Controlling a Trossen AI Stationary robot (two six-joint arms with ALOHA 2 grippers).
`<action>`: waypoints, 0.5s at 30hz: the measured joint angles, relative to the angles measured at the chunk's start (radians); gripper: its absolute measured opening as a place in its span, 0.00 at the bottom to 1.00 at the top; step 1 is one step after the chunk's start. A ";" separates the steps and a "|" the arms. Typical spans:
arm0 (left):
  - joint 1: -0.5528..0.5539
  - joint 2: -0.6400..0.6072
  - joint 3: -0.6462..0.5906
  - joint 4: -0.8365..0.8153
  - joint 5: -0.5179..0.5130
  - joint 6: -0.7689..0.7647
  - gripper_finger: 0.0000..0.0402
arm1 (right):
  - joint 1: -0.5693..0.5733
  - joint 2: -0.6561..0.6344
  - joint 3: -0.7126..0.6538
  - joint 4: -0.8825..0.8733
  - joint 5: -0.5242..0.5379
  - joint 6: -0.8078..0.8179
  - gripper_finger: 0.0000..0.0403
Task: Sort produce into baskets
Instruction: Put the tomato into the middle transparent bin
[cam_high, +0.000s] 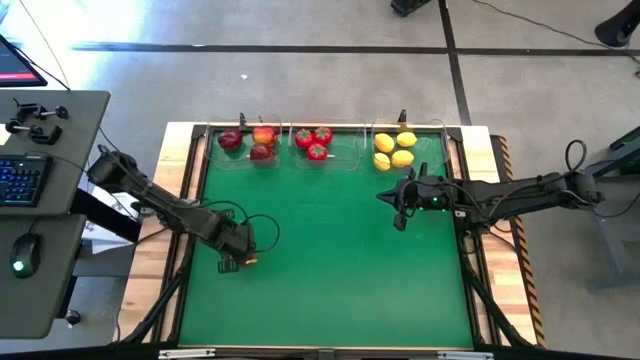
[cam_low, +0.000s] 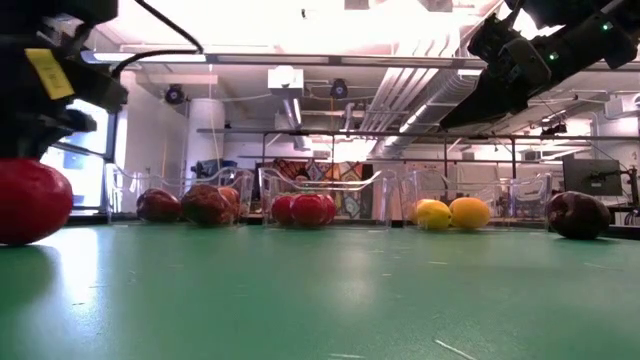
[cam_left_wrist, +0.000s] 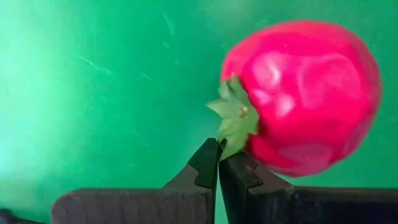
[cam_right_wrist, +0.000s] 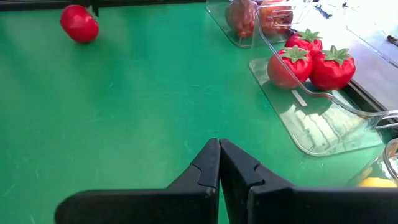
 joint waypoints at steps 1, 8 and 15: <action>0.009 0.000 0.008 -0.008 -0.017 0.022 0.00 | 0.000 0.000 0.000 0.000 0.000 0.000 0.00; 0.107 -0.027 0.051 -0.018 -0.133 0.176 0.00 | 0.000 0.000 0.000 0.000 0.000 0.000 0.00; 0.169 -0.057 0.073 0.012 -0.121 0.293 0.00 | 0.000 0.000 0.000 0.000 0.000 0.001 0.00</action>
